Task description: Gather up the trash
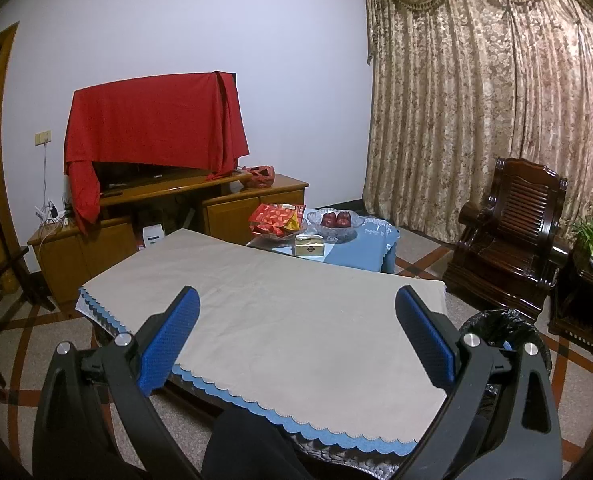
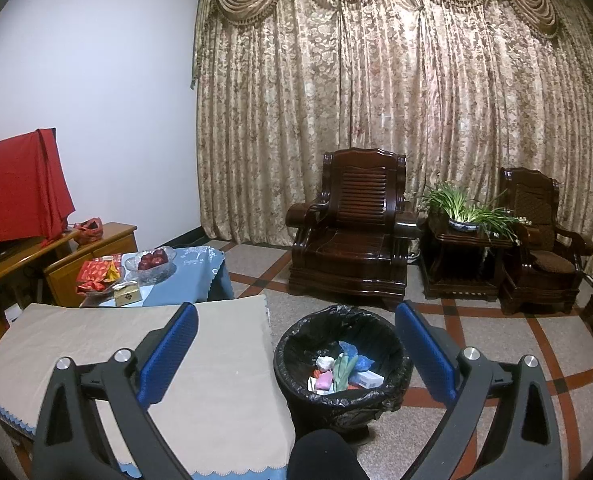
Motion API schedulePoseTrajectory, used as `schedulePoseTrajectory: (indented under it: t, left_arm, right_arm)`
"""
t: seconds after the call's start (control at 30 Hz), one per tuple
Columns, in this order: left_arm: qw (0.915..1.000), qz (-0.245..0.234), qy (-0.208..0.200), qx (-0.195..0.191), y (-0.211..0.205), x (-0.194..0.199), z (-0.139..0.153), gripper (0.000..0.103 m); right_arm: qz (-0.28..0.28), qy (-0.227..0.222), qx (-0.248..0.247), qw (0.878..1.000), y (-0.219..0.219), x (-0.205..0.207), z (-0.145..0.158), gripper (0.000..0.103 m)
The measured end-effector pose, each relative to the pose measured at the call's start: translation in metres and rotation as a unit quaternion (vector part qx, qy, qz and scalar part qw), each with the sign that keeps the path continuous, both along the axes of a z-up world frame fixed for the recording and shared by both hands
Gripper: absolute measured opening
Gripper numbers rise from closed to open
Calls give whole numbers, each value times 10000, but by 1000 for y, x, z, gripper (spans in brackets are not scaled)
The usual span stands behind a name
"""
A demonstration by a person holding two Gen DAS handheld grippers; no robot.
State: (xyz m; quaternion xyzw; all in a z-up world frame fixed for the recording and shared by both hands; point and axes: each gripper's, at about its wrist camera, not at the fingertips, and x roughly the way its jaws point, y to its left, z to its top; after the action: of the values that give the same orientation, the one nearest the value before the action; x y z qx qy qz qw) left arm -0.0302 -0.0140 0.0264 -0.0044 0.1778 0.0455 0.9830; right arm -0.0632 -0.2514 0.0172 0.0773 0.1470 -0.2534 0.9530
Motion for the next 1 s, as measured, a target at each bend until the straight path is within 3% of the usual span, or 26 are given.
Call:
schedulePoseTrajectory:
  t: [1.0]
  left_arm:
    - [10000,16,19,-25,-3,-2,-6,96]
  right_arm:
    - [2,19,-10,10000,-1,0,0,97]
